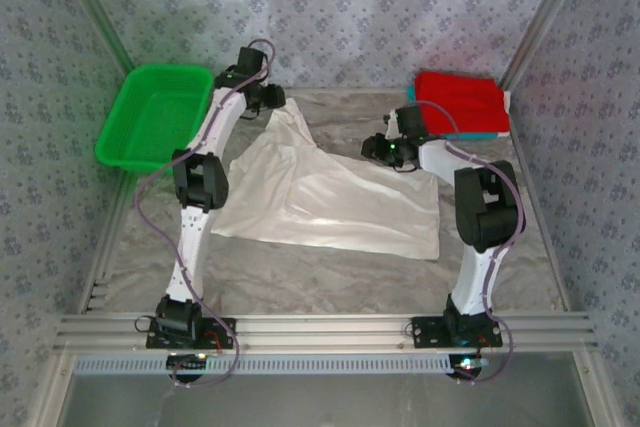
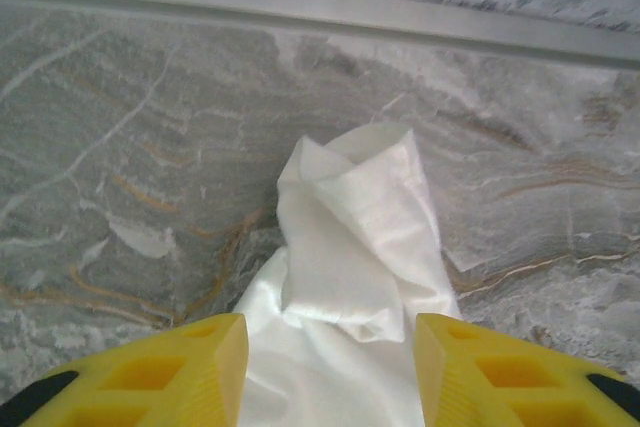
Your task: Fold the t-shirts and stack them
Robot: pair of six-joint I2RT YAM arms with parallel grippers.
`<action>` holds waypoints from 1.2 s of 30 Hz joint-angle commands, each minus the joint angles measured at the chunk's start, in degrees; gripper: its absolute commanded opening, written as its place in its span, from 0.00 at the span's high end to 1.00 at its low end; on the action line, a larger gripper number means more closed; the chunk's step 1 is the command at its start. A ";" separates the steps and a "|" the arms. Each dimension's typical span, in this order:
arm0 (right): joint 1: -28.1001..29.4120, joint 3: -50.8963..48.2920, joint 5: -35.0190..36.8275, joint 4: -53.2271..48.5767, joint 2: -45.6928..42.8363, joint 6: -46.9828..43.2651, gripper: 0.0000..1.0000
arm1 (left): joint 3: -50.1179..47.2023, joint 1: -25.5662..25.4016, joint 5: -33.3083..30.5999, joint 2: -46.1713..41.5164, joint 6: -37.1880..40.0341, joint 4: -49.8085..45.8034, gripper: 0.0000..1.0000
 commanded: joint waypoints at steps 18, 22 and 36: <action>16.09 57.77 1.82 -11.40 39.29 -2.41 1.00 | -80.55 3.60 -3.13 -35.62 -13.17 38.79 0.62; 17.27 67.32 6.28 -12.05 46.28 -1.26 1.00 | -87.76 3.37 -1.03 -36.96 -16.41 41.59 0.61; 14.74 71.36 20.15 -16.54 49.65 12.56 1.00 | -102.90 3.04 0.33 -40.76 -21.33 45.11 0.60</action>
